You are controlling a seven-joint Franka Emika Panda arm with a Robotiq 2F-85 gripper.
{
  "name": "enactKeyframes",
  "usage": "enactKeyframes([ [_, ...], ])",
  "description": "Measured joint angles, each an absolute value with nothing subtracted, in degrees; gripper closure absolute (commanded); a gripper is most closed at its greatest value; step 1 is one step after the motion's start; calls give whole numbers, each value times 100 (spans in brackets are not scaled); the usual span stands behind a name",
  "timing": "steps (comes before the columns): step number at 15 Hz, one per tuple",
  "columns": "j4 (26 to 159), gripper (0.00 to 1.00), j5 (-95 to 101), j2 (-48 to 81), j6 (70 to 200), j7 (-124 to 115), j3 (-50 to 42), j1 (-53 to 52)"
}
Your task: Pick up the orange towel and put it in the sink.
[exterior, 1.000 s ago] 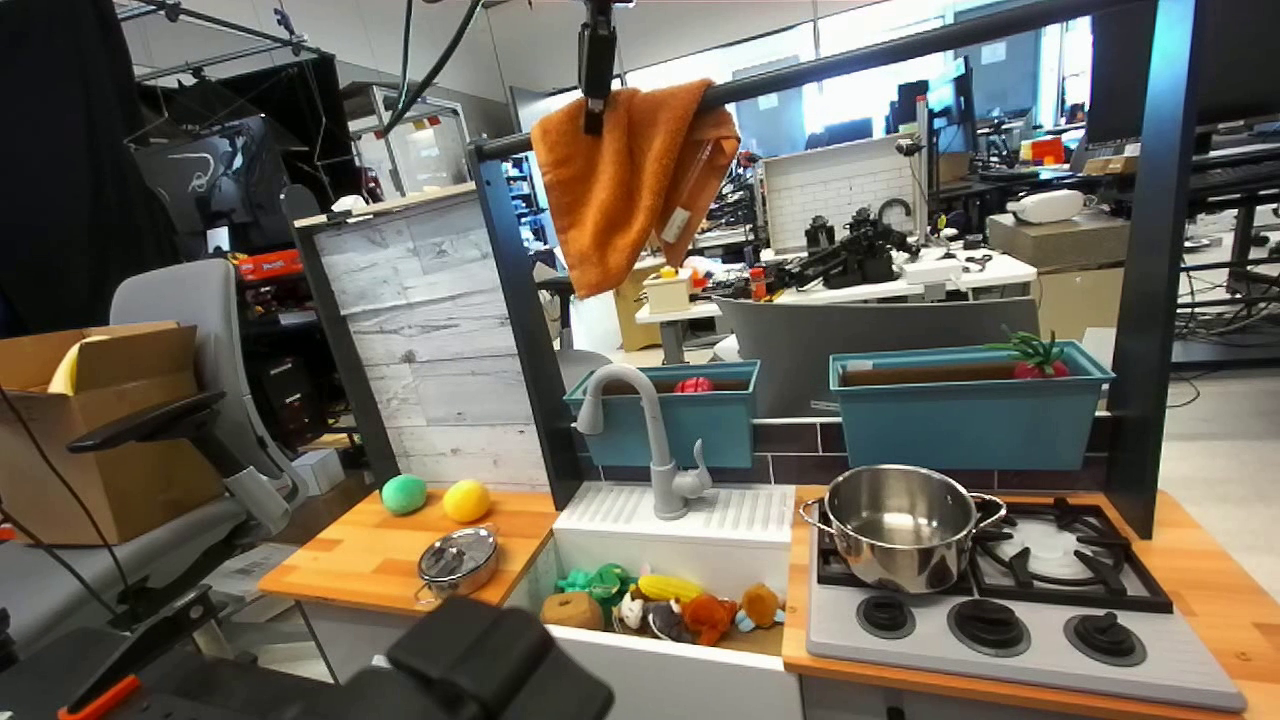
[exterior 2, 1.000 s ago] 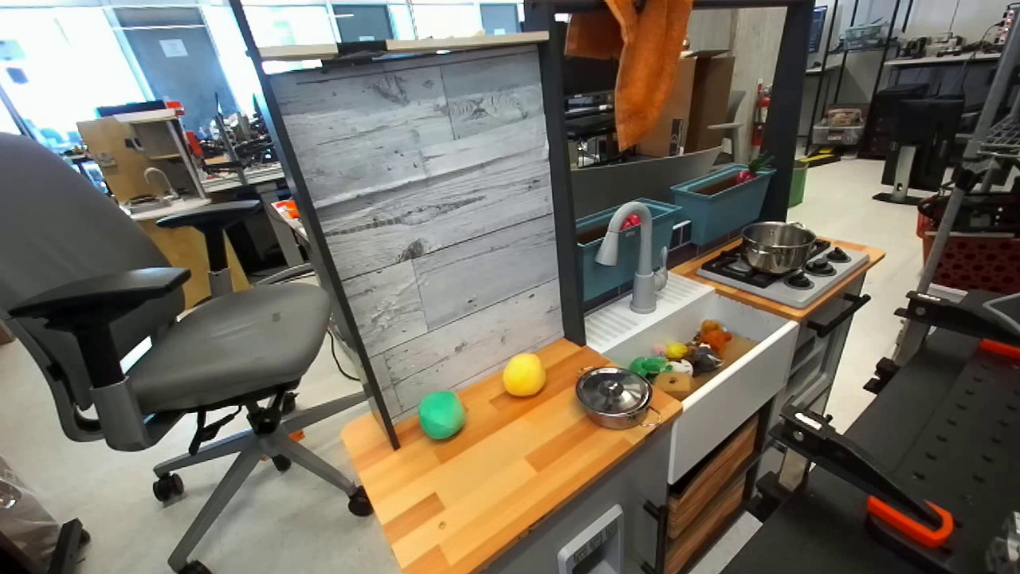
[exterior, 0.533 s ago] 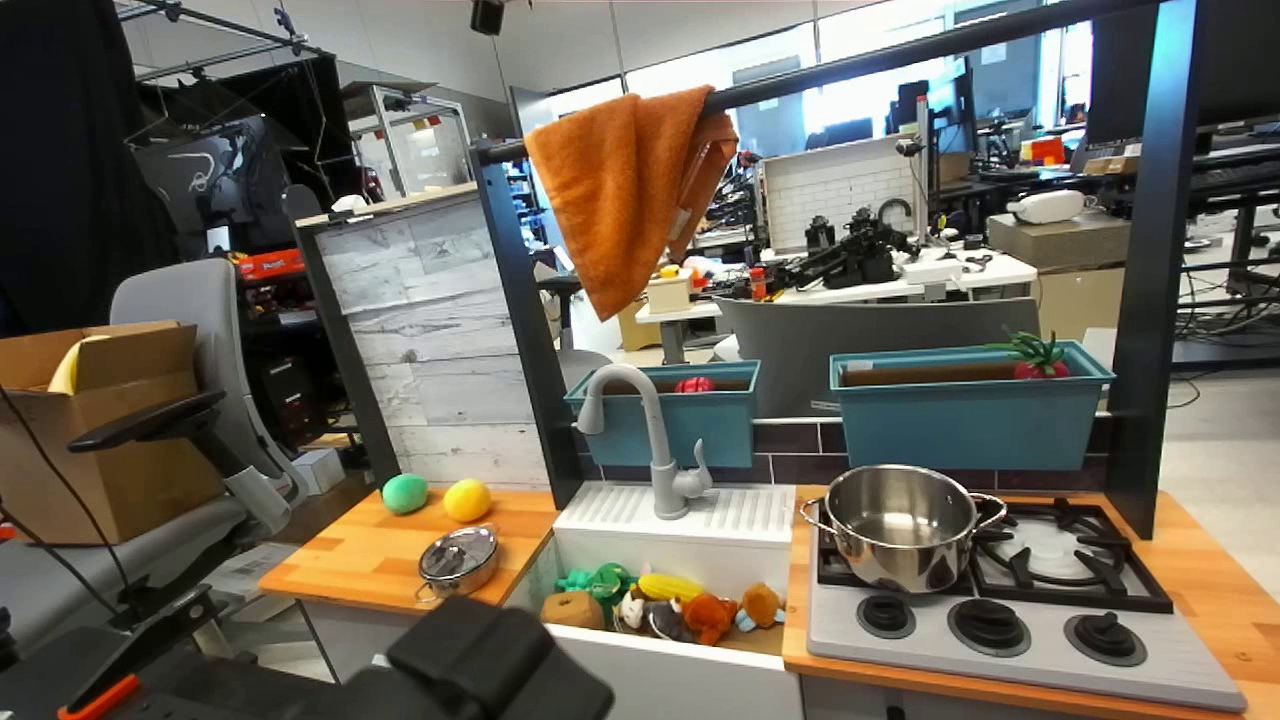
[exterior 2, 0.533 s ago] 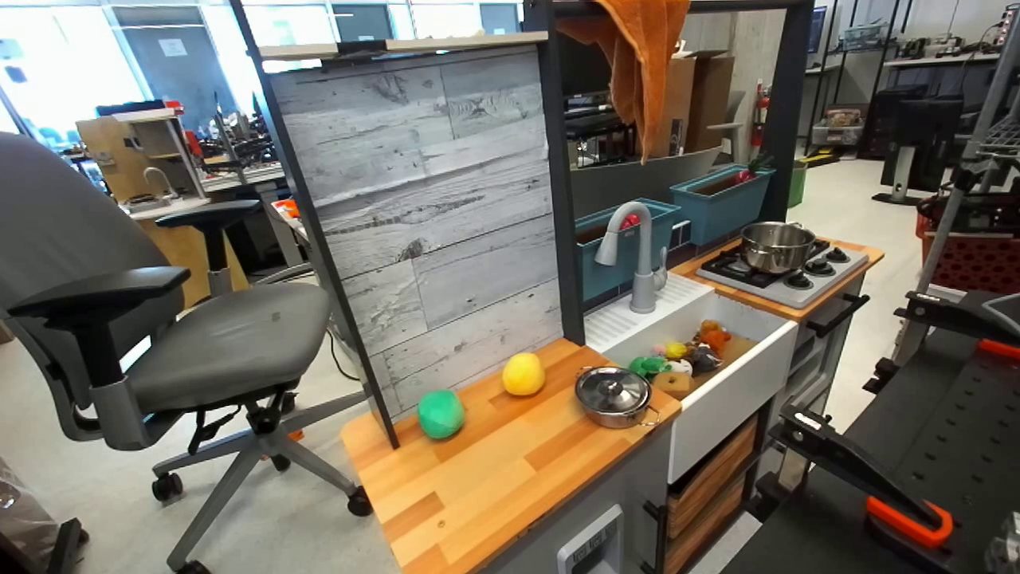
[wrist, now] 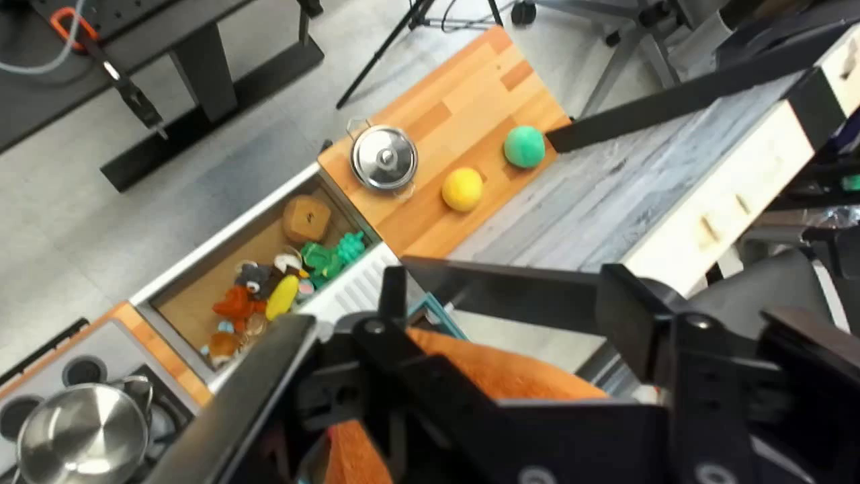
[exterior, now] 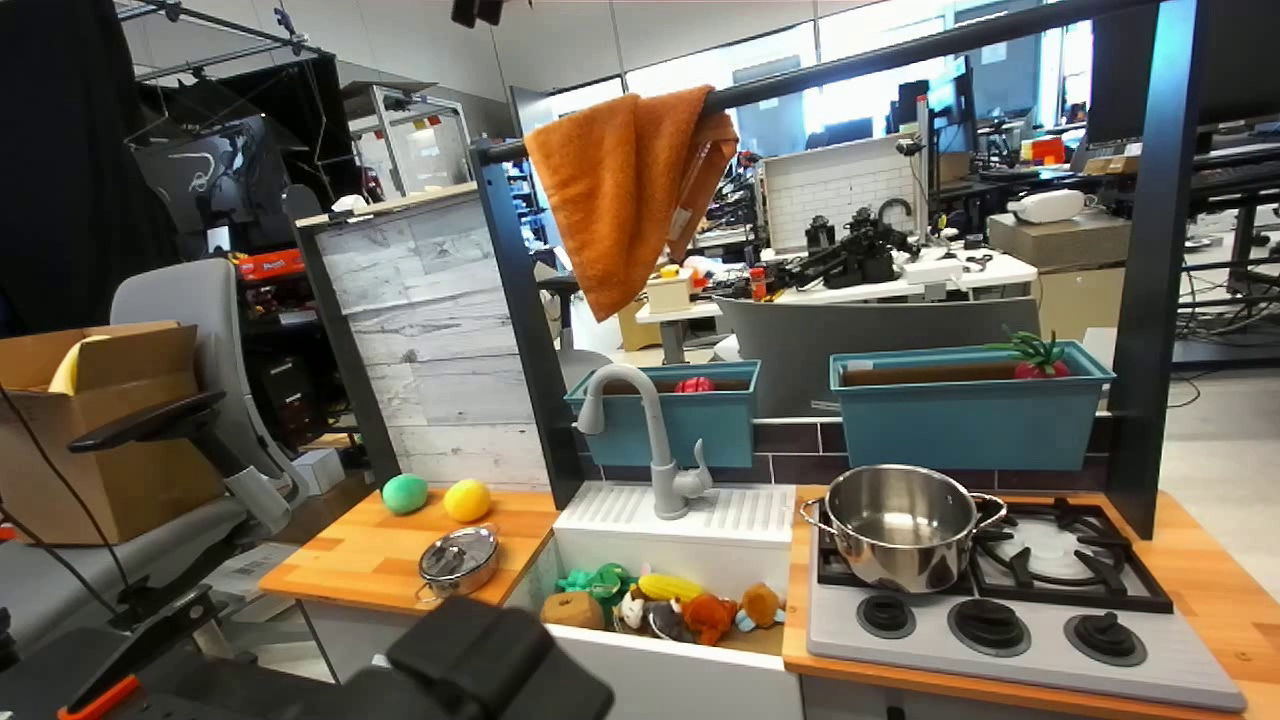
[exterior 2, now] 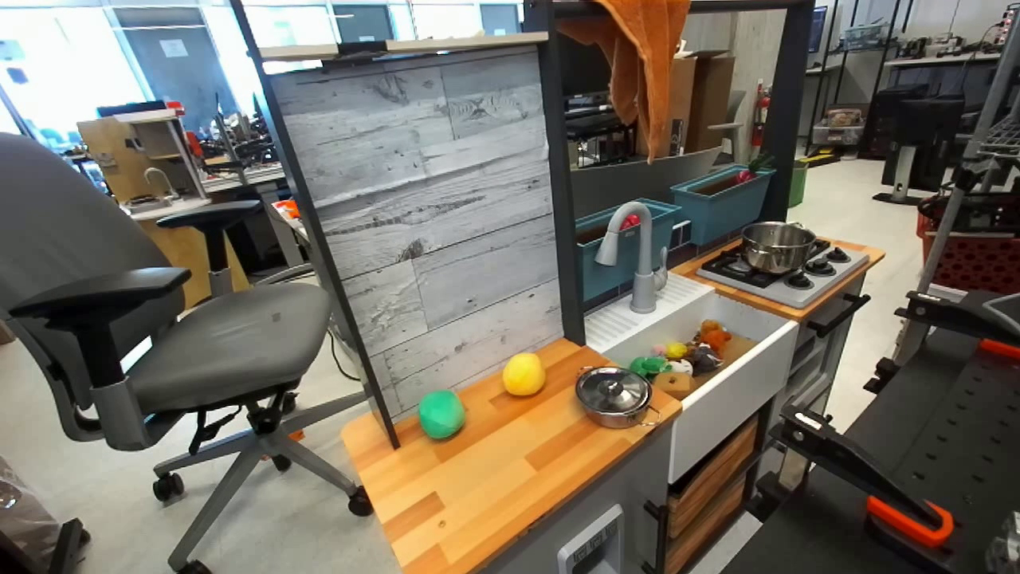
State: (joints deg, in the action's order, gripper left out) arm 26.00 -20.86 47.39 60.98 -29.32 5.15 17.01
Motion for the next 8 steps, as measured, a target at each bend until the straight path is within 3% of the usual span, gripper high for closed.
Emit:
enactKeyframes([
  [8,2614,0,-1625,5071,7444,-2739,279,1459],
])
